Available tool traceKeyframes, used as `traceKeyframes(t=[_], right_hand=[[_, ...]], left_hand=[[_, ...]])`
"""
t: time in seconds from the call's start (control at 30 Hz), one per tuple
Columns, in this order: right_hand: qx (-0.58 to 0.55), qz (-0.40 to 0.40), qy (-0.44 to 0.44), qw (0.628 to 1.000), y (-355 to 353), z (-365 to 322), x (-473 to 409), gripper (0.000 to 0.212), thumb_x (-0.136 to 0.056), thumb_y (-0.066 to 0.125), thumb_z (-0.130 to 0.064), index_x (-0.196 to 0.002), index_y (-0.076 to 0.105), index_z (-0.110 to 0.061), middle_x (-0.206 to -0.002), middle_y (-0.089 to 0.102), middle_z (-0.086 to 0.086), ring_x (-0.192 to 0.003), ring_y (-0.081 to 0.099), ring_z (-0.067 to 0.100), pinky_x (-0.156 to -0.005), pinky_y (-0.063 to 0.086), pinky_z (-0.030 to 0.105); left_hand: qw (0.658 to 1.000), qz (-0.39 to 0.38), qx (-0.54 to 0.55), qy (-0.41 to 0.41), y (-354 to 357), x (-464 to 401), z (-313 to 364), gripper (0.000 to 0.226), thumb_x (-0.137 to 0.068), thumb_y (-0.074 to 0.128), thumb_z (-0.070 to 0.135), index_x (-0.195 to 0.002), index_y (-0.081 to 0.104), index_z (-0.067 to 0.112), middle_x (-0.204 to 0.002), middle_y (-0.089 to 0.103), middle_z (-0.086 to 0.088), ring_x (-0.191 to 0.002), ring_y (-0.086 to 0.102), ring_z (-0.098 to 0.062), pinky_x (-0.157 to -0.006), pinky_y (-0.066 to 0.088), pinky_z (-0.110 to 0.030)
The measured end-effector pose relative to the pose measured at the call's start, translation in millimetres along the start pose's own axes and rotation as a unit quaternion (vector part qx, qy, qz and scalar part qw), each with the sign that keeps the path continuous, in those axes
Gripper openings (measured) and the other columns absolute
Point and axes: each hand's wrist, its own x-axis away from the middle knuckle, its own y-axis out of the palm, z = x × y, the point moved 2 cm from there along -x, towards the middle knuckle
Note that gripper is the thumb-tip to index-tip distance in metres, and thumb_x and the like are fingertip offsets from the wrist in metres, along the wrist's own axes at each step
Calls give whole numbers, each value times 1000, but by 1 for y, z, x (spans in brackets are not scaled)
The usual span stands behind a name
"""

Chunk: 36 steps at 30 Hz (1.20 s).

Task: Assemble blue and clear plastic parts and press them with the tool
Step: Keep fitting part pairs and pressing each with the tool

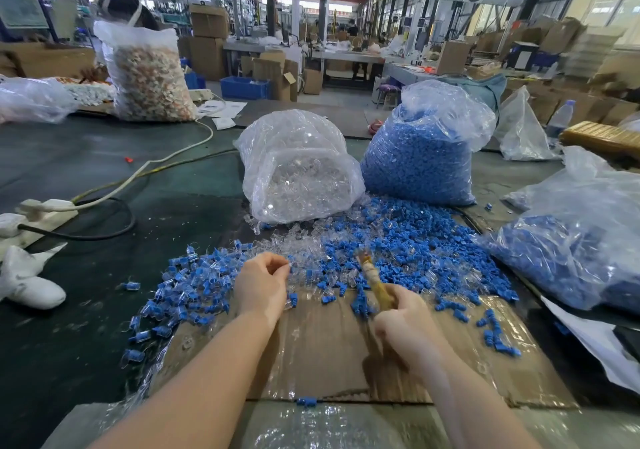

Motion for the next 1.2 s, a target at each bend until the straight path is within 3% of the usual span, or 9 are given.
traceKeyframes(t=[0.07,0.13,0.3,0.43,0.53,0.7,0.87,1.0,1.2], right_hand=[[153,109,-27,982,-11,10,-12,34,-82,58,-6,-116,51,-11,-105,55,9,-93,53,23,-79,48,37],[273,177,-23,945,-23,19,-17,52,-85,62,-23,-133,42,-15,-114,51,8,-112,43,24,-98,38,40],[419,226,-14,879,-37,34,-21,67,-86,55,-54,-139,32,-21,-119,46,7,-114,42,24,-96,36,36],[480,238,-15,844,-39,46,-25,71,-88,40,-63,-144,25,-21,-125,43,8,-117,41,24,-96,36,34],[505,249,-19,826,-39,49,-25,73,-89,31,-66,-145,23,-21,-126,43,7,-116,42,24,-95,36,33],[507,245,-8,827,-39,53,-26,73,-89,25,-67,-147,18,-22,-137,39,10,-126,37,27,-104,33,38],[503,241,0,830,-40,53,-27,72,-90,27,-65,-147,17,-23,-141,37,10,-129,35,28,-106,30,39],[500,239,10,832,-38,48,-27,70,-90,32,-62,-146,19,-22,-141,37,11,-130,34,28,-107,29,40],[507,253,-25,823,-31,35,-20,61,-91,43,-52,-143,27,-24,-142,35,8,-132,29,28,-112,18,45]], left_hand=[[989,22,-122,80,-9,-3,-8,14,-91,57,17,-99,69,17,-97,64,3,-80,52,-8,-71,40,-21],[964,47,-231,121,-17,-6,-16,19,-92,55,23,-105,69,24,-99,62,2,-84,46,-10,-78,40,-27],[923,66,-357,127,-21,-5,-26,24,-93,52,31,-113,63,37,-104,52,8,-99,39,-14,-87,30,-32],[931,54,-317,175,-8,7,-22,24,-90,56,30,-112,63,31,-106,51,8,-101,36,-11,-91,26,-29],[952,-9,-217,216,7,18,-19,20,-88,59,22,-107,65,22,-103,55,7,-96,35,-4,-89,26,-15],[953,-96,-166,234,30,33,-17,21,-90,57,18,-109,64,19,-105,57,7,-94,45,-2,-87,37,-12],[944,-120,-181,248,39,37,-14,32,-95,49,17,-127,54,20,-118,53,7,-103,42,-1,-91,27,-7],[935,-137,-206,253,45,40,-15,40,-98,41,16,-138,42,22,-134,46,8,-121,36,-6,-105,23,-16],[938,-135,-177,264,48,42,-18,28,-95,50,21,-121,59,20,-112,56,8,-102,44,-2,-91,29,-9]])
